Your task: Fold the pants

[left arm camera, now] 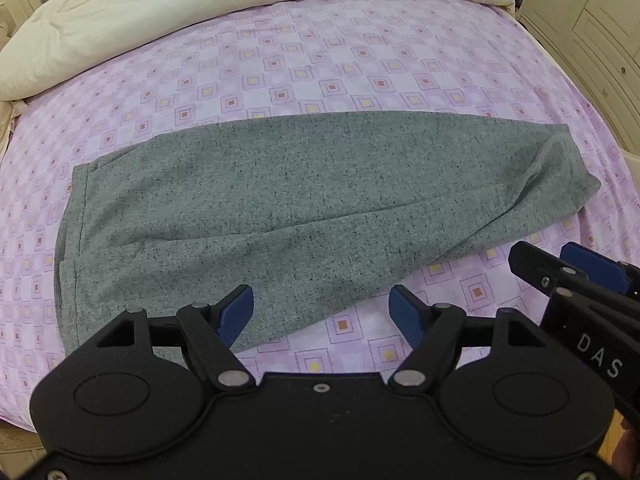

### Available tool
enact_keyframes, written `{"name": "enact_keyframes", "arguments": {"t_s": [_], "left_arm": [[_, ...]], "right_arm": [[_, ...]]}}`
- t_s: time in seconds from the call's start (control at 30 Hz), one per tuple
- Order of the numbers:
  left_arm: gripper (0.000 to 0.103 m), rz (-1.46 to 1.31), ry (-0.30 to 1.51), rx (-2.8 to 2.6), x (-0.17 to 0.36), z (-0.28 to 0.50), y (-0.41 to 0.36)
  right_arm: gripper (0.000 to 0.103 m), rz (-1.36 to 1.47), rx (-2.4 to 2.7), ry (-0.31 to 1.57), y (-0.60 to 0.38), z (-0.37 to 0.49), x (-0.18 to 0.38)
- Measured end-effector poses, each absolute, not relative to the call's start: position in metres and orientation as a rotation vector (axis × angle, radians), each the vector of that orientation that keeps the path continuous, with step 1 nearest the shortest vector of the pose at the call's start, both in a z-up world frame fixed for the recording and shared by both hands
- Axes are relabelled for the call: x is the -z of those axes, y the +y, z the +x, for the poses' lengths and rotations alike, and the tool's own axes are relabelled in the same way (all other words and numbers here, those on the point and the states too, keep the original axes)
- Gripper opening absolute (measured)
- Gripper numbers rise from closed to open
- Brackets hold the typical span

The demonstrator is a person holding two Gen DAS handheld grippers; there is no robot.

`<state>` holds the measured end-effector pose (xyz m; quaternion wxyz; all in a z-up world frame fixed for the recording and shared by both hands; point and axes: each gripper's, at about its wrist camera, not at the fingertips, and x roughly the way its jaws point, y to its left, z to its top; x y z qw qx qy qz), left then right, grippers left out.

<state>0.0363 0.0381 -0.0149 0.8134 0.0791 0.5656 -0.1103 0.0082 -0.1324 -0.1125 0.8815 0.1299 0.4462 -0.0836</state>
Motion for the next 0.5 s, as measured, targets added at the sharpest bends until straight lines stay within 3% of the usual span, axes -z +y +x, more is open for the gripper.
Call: {"name": "enact_keyframes", "arguments": {"t_s": [0.5], "left_arm": [[0.076, 0.201, 1.214, 0.238, 0.022, 0.04, -0.043]], "right_arm": [[0.048, 0.326, 0.125, 0.968, -0.225, 0.024, 0.136]]}}
